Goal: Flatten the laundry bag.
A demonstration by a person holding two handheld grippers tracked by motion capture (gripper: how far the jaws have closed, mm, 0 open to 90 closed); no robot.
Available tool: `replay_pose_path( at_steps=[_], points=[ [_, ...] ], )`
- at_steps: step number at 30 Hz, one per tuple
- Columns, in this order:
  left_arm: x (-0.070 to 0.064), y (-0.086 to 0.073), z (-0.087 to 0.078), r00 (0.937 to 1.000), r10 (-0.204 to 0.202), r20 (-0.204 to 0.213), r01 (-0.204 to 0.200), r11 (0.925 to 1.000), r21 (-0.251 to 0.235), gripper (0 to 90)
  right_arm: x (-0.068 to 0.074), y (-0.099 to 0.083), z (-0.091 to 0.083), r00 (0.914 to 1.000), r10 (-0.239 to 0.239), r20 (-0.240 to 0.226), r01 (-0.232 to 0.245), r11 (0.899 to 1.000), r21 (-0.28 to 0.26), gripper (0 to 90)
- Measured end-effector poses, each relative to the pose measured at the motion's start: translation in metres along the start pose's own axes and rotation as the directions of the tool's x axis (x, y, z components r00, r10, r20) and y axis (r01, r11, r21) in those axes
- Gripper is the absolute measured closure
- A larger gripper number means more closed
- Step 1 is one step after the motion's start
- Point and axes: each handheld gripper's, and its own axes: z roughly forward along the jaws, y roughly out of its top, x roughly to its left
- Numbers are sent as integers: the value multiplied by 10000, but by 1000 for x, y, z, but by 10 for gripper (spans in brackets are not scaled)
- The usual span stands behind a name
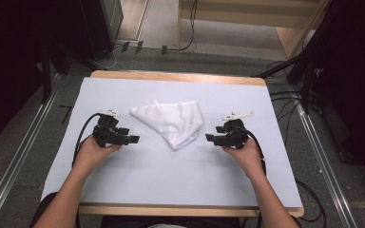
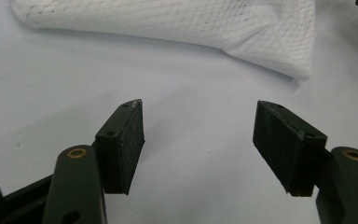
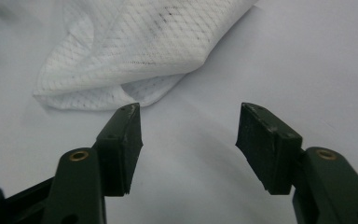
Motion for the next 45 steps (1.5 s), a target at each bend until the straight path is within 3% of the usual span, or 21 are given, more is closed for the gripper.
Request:
replay_pose_path(
  at_steps=[13,18,24,30,35,42,45],
  points=[
    [-4,-2,-3,10000,-16,81,16,10000,-2,350,8,11,3,10000,24,-21,-24,10000,-51,441],
    [-5,-2,-5,10000,-47,58,47,10000,14,353,7,22,7,9985,549,-78,-551,9981,-273,435],
    [-6,-7,-10,9999,-109,43,109,9999,-85,355,7,34,13,9993,338,158,-338,9994,22,430],
    [-6,-11,-13,9998,-186,18,186,9998,-67,361,4,49,16,9994,317,115,-318,9995,41,425],
    [-5,-14,-16,9998,-199,-72,198,9997,-122,363,3,67,29,9995,324,42,-324,9995,32,416],
    [-2,-20,-19,9993,-317,-203,313,9994,-162,368,-3,75,47,9996,287,16,-287,9995,145,368],
    [-2,-21,-20,9992,-316,-231,313,9994,-148,368,-7,76,58,9996,175,233,-183,9992,360,335]
  ],
)
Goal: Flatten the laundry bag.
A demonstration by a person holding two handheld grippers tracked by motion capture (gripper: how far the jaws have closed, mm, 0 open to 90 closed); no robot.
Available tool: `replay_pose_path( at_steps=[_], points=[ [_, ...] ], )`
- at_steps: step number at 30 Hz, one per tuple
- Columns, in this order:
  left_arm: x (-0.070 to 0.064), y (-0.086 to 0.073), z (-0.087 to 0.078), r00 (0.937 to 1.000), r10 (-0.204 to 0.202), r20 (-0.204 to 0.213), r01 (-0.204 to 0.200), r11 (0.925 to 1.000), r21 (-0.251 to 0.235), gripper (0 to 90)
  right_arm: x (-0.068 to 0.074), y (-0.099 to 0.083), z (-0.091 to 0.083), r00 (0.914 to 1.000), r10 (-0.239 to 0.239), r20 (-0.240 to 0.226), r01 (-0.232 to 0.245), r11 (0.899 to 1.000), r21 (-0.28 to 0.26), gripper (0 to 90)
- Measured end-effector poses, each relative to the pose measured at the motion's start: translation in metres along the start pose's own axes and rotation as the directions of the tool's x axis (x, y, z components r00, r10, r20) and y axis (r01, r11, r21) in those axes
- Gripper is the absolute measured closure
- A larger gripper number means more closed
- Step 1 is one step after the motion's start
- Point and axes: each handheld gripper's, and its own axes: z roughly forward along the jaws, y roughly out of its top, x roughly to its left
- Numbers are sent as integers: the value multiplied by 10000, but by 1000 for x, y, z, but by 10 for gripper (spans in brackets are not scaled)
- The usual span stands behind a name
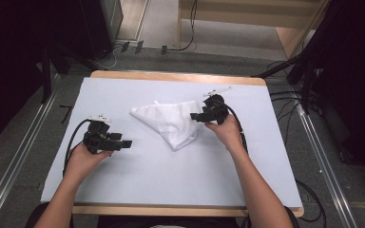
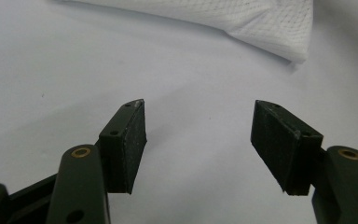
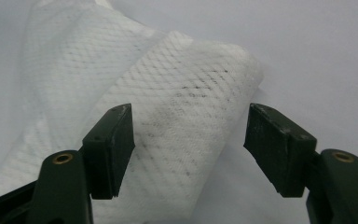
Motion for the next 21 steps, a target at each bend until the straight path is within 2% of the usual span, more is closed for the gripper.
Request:
replay_pose_path(
  at_steps=[1,4,7,11,14,16,20,21],
  points=[
    [0,0,0,10000,4,-11,-4,10000,0,368,-1,0,3,10000,50,34,-50,10000,40,334],
    [0,-2,0,10000,-13,-33,13,10000,13,369,-7,-3,11,9990,356,-282,-351,9992,208,336],
    [2,-3,-1,10000,22,-76,-21,10000,82,369,-12,-5,16,9989,436,-148,-433,9989,190,334],
    [4,-6,-4,9998,-76,-166,77,9999,64,369,-14,-8,25,9979,632,-171,-623,9970,465,345],
    [4,-7,-4,9997,-135,-211,136,9999,18,370,-13,-10,30,9982,580,-171,-569,9967,571,363],
    [5,-7,-4,9996,-139,-228,140,9999,29,370,-11,-11,33,9993,362,-36,-359,9977,579,391],
    [5,-6,-2,9997,-94,-210,97,9999,110,370,-7,-15,33,9994,-109,337,93,9989,455,569],
    [5,-6,-2,9997,-94,-210,97,9999,110,370,-7,-15,33,9994,-109,337,93,9989,455,569]
  ],
)
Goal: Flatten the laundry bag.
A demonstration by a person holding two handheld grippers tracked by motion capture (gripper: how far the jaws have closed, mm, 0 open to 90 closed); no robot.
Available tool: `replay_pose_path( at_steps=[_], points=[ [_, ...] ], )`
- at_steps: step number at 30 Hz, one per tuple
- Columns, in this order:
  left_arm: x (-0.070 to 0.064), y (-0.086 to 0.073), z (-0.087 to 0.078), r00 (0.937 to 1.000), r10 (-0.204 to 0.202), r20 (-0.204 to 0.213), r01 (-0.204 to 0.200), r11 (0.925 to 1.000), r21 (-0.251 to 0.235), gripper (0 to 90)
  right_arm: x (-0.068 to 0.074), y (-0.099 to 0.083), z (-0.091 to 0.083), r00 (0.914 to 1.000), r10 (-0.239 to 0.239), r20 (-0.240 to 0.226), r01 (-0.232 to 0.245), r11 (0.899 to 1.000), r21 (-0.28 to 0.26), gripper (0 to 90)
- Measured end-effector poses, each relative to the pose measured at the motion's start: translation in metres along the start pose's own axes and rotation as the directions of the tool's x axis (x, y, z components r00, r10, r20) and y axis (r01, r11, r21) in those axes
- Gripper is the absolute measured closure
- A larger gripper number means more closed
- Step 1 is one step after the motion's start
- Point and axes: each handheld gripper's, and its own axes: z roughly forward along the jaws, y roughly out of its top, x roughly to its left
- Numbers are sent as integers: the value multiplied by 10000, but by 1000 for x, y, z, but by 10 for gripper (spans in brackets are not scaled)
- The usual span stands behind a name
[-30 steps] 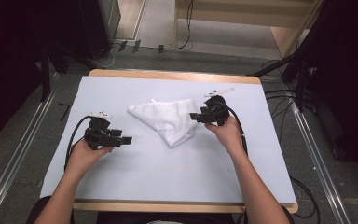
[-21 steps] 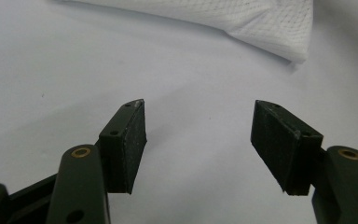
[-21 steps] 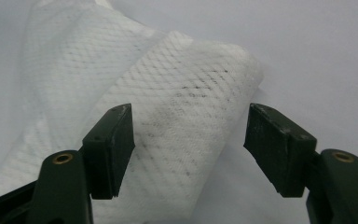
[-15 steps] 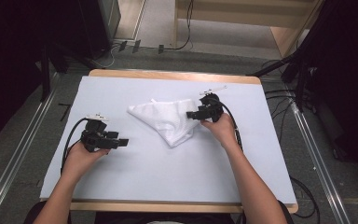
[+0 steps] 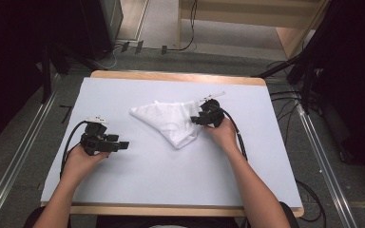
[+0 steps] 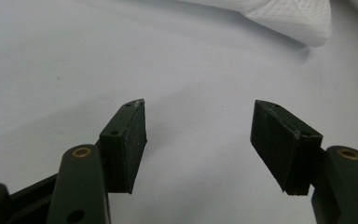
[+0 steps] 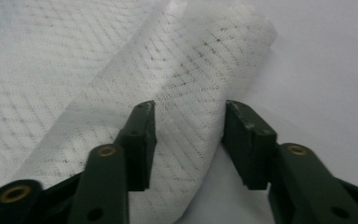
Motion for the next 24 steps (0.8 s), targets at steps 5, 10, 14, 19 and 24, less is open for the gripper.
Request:
replay_pose_path(
  at_steps=[5,10,14,19,24],
  points=[
    [-1,3,3,9999,67,113,-67,10000,0,370,0,-2,-1,9999,99,-85,-99,10000,-10,774],
    [-2,4,5,9998,56,198,-57,10000,36,370,3,-1,-3,9986,362,-377,-357,9993,146,872],
    [-1,4,4,9996,22,278,-20,10000,-64,371,5,3,-10,9983,302,-498,-307,9995,-74,887],
    [1,4,1,9998,-30,218,33,9999,-127,372,10,8,-22,9963,233,-832,-254,9994,-241,892],
    [2,4,-1,9997,-85,208,89,9997,-230,372,20,14,-33,9931,95,-1168,-130,9995,-292,892]
  ],
)
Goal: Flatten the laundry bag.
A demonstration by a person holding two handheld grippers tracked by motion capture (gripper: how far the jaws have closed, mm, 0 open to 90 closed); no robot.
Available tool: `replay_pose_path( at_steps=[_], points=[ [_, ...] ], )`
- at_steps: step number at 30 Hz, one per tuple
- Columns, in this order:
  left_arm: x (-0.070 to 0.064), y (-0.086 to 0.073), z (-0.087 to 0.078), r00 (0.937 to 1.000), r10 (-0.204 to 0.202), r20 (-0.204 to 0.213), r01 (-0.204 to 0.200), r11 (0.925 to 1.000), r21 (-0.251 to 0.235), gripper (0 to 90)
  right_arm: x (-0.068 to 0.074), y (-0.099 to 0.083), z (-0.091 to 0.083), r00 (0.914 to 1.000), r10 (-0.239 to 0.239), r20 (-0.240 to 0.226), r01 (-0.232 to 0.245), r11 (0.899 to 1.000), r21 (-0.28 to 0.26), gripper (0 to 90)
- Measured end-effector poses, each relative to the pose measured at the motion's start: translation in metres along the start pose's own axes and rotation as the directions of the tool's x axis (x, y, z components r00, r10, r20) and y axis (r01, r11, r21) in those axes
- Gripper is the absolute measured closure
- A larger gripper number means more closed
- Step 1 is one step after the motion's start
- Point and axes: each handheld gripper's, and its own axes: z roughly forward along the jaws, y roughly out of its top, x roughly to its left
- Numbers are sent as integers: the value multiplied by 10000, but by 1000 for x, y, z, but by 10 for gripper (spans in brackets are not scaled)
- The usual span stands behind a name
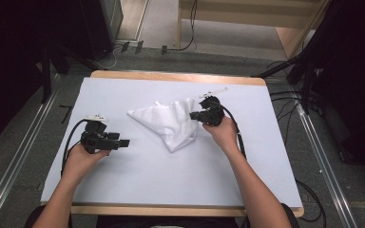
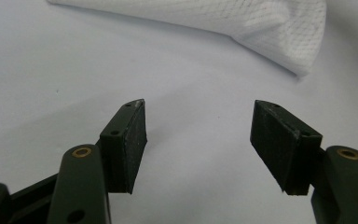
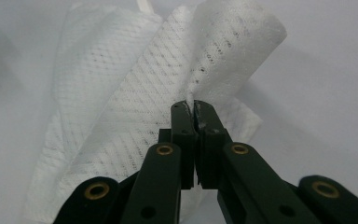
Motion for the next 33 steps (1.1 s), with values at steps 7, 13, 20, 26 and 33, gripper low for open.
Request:
replay_pose_path(
  at_steps=[7,13,20,26,33],
  points=[
    [3,0,-5,9999,-98,-59,97,9998,-181,373,17,7,-9,9986,-396,-352,391,9991,-164,893],
    [5,0,-8,9997,-195,-131,191,9994,-280,374,30,9,-13,9960,-641,-616,628,9977,-236,892],
    [11,-1,-15,9991,-372,-225,361,9982,-477,375,50,13,-15,9886,-956,-1165,926,9952,-307,892],
    [15,-2,-19,9982,-528,-290,510,9969,-604,376,62,12,-12,9810,-1155,-1559,1120,9932,-310,892],
    [19,-3,-22,9973,-654,-340,629,9955,-706,377,85,11,-2,9695,-1456,-1970,1451,9893,-167,891]
  ],
)
